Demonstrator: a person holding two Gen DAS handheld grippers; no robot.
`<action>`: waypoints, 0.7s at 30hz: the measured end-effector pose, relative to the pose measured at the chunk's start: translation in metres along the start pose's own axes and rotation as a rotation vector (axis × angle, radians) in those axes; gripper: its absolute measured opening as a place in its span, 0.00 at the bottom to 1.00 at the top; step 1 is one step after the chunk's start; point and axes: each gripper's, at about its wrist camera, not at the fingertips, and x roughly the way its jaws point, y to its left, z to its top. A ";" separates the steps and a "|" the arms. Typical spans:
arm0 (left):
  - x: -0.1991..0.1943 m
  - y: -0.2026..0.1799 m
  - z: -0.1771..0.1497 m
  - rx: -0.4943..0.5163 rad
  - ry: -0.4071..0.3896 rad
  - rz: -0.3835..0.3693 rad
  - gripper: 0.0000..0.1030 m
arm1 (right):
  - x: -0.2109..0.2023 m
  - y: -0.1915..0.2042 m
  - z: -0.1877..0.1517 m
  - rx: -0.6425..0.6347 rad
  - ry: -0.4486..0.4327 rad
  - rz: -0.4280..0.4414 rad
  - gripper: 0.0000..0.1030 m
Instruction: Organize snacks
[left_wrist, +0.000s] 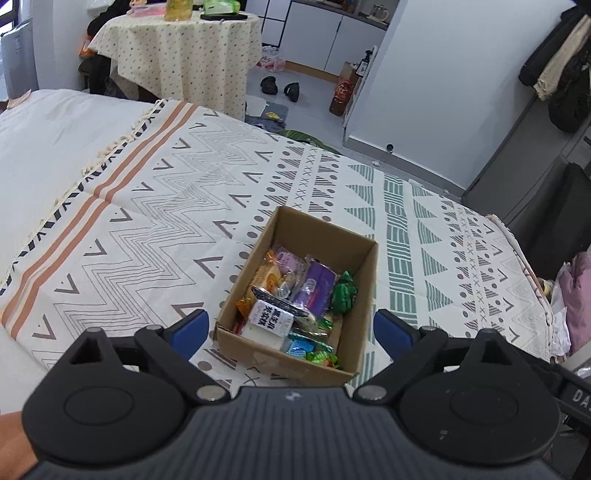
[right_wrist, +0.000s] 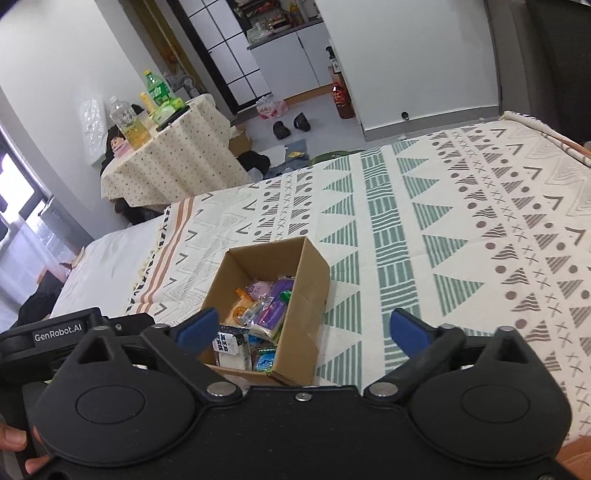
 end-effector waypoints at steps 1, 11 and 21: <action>-0.002 -0.003 -0.001 0.008 0.000 -0.003 0.93 | -0.003 -0.002 -0.001 0.002 -0.001 -0.007 1.00; -0.030 -0.030 -0.025 0.108 -0.025 -0.028 0.99 | -0.038 -0.021 -0.019 0.019 -0.012 -0.064 1.00; -0.067 -0.037 -0.048 0.144 -0.085 -0.068 1.00 | -0.083 -0.027 -0.038 0.010 -0.108 -0.118 1.00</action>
